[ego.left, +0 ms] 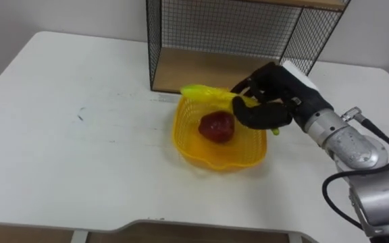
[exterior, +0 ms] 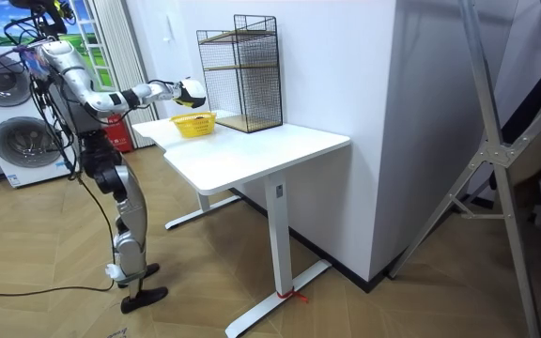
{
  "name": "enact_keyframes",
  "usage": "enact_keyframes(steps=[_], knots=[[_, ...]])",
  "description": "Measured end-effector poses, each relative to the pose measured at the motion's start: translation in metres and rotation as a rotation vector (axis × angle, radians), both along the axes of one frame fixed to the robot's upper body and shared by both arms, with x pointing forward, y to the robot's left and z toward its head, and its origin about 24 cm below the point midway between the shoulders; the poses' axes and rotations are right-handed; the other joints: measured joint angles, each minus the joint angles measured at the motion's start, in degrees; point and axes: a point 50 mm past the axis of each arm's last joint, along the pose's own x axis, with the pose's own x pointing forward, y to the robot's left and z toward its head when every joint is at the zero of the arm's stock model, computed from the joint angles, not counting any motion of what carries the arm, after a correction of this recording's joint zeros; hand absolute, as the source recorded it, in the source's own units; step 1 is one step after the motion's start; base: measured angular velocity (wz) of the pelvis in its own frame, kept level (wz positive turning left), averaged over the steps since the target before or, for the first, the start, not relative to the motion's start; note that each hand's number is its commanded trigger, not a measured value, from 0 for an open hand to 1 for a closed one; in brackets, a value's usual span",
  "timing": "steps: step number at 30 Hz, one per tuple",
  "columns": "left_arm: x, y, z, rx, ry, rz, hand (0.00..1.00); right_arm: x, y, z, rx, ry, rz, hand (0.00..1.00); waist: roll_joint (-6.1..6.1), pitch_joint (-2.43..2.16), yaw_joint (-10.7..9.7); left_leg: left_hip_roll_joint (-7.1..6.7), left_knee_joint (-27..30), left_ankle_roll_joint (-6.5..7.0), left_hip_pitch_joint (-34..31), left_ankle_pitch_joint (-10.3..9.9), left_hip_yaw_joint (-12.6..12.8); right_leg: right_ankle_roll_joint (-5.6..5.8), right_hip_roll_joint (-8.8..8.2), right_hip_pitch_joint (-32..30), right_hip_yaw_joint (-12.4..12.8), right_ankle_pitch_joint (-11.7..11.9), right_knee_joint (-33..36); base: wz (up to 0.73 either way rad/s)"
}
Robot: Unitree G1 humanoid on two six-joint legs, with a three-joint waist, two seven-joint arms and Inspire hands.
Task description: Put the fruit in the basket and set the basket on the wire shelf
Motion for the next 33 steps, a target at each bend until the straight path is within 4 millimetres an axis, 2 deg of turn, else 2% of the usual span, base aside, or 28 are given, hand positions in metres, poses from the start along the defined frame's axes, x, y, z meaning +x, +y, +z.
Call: enact_keyframes(steps=[4, 6, 14, 21, 25, 33], knots=[[-0.001, 0.000, 0.000, 0.000, 0.002, 0.002, 0.00, -0.001, 0.001, -0.003, -0.005, 0.009, 0.003, 0.00, -0.22, -0.35, 0.0, -0.04, 0.1, 0.00, 0.0, 0.0, 0.0, 0.01, -0.05, 0.1, 0.0, 0.0, -0.1, 0.01], [-0.001, 0.000, 0.000, 0.000, 0.002, 0.002, 0.00, -0.006, 0.000, -0.010, -0.016, 0.035, 0.001, 0.00, -0.30, -0.51, 0.1, -0.07, 0.1, 0.01, 0.1, 0.0, -0.2, 0.01, -0.09, 0.2, 0.0, 0.0, -0.1, 0.04], [0.000, 0.000, 0.000, 0.000, 0.002, 0.002, 0.00, -0.011, -0.001, -0.019, -0.020, 0.095, 0.007, 0.00, 0.26, -0.12, -0.1, -0.03, 0.0, 0.00, -0.2, 0.0, -0.1, 0.00, -0.04, 0.2, -0.1, 0.0, 0.0, 0.00], [-0.001, 0.000, 0.000, 0.000, 0.003, 0.004, 0.00, -0.012, -0.001, -0.020, -0.021, 0.106, 0.025, 0.00, -0.14, -0.16, 0.0, -0.05, 0.0, 0.00, -0.2, 0.0, -0.1, -0.01, -0.06, 0.1, 0.0, 0.0, 0.0, 0.00], [-0.002, 0.000, 0.000, -0.009, -0.004, 0.037, 0.00, -0.011, -0.001, -0.020, -0.016, 0.106, 0.024, 0.00, -0.41, 0.25, 0.0, -0.06, 0.1, 0.00, -0.3, 0.0, -0.1, -0.01, -0.07, 0.1, 0.0, 0.0, -0.1, 0.00], [-0.007, -0.001, -0.001, -0.018, 0.004, 0.063, 0.00, -0.011, -0.003, -0.017, 0.073, 0.104, 0.017, 0.00, -0.30, 0.36, -0.3, -0.08, 0.1, 0.00, -0.2, 0.0, -0.2, -0.01, -0.06, 0.3, -0.1, 0.0, 0.0, 0.00]])
